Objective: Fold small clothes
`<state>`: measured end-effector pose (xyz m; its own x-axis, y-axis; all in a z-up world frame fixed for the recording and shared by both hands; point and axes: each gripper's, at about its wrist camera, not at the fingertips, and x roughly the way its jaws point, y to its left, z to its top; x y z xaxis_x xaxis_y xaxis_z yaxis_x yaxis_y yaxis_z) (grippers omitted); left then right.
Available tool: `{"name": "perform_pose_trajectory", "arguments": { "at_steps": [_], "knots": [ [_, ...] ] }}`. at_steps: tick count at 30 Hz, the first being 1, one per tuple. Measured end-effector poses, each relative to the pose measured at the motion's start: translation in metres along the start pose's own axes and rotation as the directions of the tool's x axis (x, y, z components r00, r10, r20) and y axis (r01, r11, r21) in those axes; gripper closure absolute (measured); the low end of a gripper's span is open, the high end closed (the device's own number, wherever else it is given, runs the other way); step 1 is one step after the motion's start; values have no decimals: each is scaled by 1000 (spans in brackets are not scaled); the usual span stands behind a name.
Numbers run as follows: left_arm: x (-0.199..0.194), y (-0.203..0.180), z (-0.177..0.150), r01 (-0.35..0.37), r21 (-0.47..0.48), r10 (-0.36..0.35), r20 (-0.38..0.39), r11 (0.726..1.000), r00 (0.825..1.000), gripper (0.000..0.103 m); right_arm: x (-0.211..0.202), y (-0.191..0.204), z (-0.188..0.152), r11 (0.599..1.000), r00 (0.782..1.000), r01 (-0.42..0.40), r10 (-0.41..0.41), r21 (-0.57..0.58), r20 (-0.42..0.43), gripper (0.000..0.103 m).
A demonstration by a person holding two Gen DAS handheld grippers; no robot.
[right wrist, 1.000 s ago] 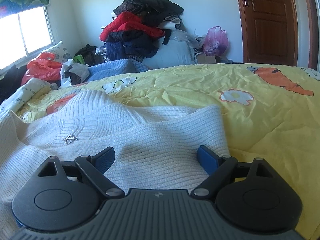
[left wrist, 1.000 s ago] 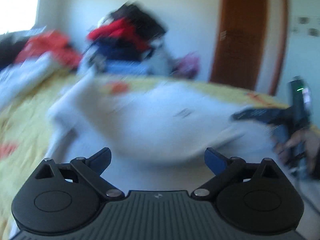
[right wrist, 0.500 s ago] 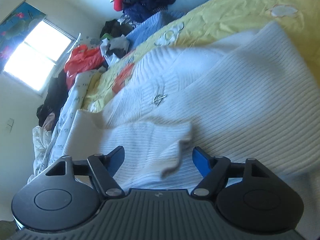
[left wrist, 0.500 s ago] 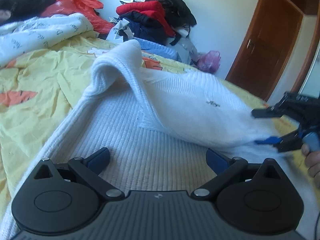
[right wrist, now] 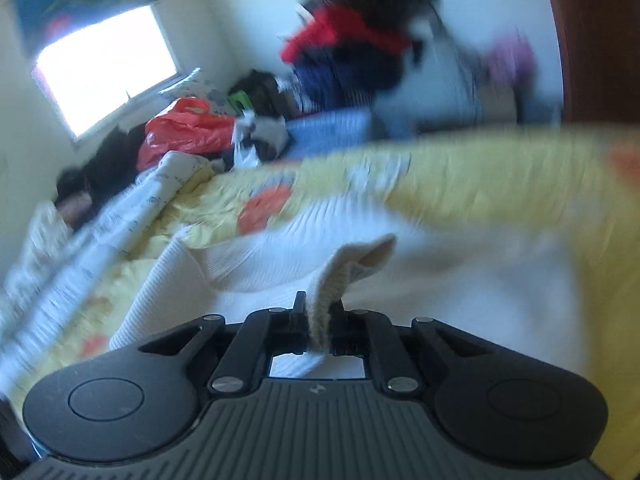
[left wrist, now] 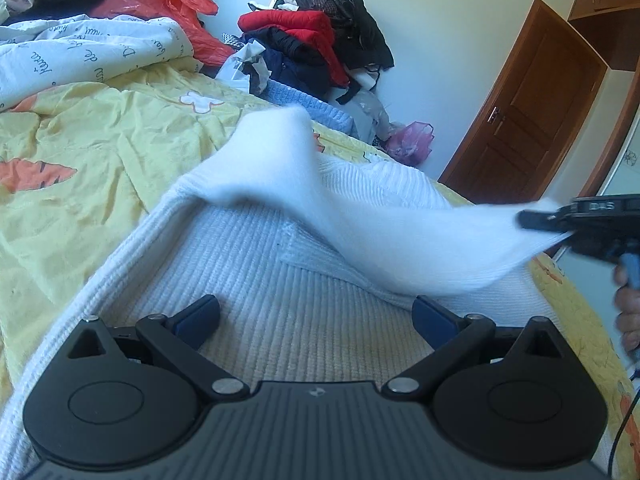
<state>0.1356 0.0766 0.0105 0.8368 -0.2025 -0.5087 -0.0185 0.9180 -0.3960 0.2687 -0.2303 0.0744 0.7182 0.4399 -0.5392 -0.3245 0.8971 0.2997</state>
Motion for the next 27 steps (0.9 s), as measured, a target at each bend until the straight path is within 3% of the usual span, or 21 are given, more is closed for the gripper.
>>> {"name": "perform_pose_trajectory", "arguments": {
  "at_steps": [2,7,11,16,17,18,22,25,27],
  "knots": [
    [0,0,0,2,-3,-2,1,1000,1000,0,-13,-6,1,993,997,73,-71,-94,25,91],
    [1,1,1,7,-10,-7,3,1000,1000,0,-4,-63,-30,989,988,145,-144,13,-53,91],
    [2,0,0,2,-3,-2,1,1000,1000,0,9,-78,-56,985,987,151,-145,83,-72,91],
    [2,-1,0,0,-1,0,0,1000,1000,0,11,-78,-61,982,989,144,-140,121,-40,91],
    [2,-1,1,0,-1,0,0,1000,1000,0,14,-79,-62,981,988,151,-145,123,-51,85],
    [3,-1,1,0,-1,0,0,1000,1000,0,15,-80,-65,981,988,152,-146,124,-54,84],
    [2,-1,0,-1,1,1,0,1000,1000,0,-6,-82,-70,966,989,147,-149,211,-8,69],
    [1,-5,1,-24,11,24,1,1000,1000,0,-28,-61,-71,968,971,206,-221,146,90,68],
    [-2,-22,3,-49,78,49,11,996,999,0,-37,-42,-69,973,964,215,-225,78,139,66]
  ]
}}
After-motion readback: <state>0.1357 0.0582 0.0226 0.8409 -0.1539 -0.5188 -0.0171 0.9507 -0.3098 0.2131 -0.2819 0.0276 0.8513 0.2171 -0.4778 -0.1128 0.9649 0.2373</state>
